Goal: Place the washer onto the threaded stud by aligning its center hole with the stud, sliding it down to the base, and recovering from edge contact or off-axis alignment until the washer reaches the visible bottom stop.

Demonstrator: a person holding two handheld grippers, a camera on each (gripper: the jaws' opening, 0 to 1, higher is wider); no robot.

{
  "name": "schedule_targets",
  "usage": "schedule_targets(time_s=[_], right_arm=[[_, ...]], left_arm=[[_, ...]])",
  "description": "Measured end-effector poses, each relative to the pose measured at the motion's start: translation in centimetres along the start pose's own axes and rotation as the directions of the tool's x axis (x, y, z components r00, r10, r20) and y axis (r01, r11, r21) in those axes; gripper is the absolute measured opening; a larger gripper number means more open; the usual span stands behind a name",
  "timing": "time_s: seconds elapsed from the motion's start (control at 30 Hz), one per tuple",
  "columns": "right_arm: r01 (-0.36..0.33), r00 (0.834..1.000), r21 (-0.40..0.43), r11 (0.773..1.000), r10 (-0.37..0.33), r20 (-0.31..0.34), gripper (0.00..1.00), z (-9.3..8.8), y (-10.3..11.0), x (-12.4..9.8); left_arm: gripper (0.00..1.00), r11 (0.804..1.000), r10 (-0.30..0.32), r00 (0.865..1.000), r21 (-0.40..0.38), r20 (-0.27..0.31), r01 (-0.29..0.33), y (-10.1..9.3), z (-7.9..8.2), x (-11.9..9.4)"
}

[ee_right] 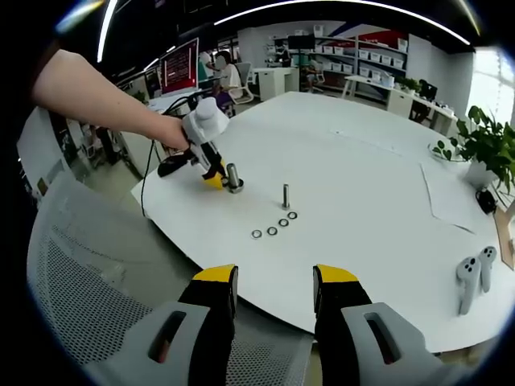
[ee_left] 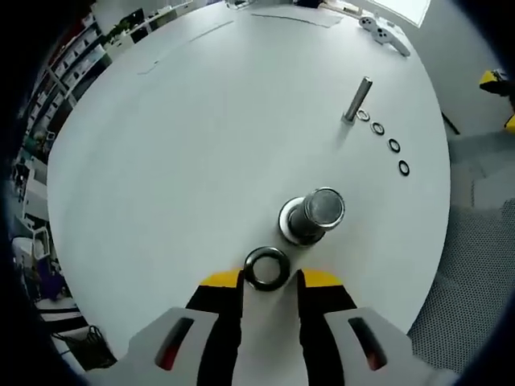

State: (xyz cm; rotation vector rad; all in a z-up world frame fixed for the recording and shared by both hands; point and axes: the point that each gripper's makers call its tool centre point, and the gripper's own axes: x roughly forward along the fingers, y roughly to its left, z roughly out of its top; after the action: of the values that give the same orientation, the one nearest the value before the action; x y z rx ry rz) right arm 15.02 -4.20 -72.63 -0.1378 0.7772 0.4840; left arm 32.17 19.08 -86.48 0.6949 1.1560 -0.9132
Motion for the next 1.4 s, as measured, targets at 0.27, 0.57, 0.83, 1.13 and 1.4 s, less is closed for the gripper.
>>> schedule_targets(time_s=[0.27, 0.57, 0.83, 1.13, 1.4], right_arm=[[0.001, 1.000, -0.001, 1.000, -0.001, 0.000, 0.40, 0.0, 0.0, 0.0], [0.001, 1.000, -0.003, 1.000, -0.001, -0.006, 0.40, -0.1, 0.0, 0.0], [0.002, 1.000, -0.005, 1.000, -0.002, -0.009, 0.40, -0.1, 0.0, 0.0], [0.003, 1.000, -0.004, 1.000, -0.003, -0.006, 0.40, -0.1, -0.1, 0.0], [-0.002, 1.000, -0.010, 1.000, 0.002, -0.012, 0.40, -0.2, 0.1, 0.1]], left_arm=[[0.21, 1.000, 0.002, 1.000, 0.003, -0.013, -0.002, 0.3, 0.1, 0.3], [0.21, 1.000, -0.001, 1.000, 0.012, -0.023, 0.001, 0.2, 0.1, 0.1], [0.21, 1.000, -0.001, 1.000, 0.015, -0.024, 0.001, 0.0, -0.3, 0.0], [0.21, 0.996, -0.019, 0.992, 0.084, -0.124, 0.030, 0.1, -2.8, -0.4], [0.24, 0.999, -0.011, 0.994, 0.034, -0.110, 0.015, -0.1, -2.5, -0.5]])
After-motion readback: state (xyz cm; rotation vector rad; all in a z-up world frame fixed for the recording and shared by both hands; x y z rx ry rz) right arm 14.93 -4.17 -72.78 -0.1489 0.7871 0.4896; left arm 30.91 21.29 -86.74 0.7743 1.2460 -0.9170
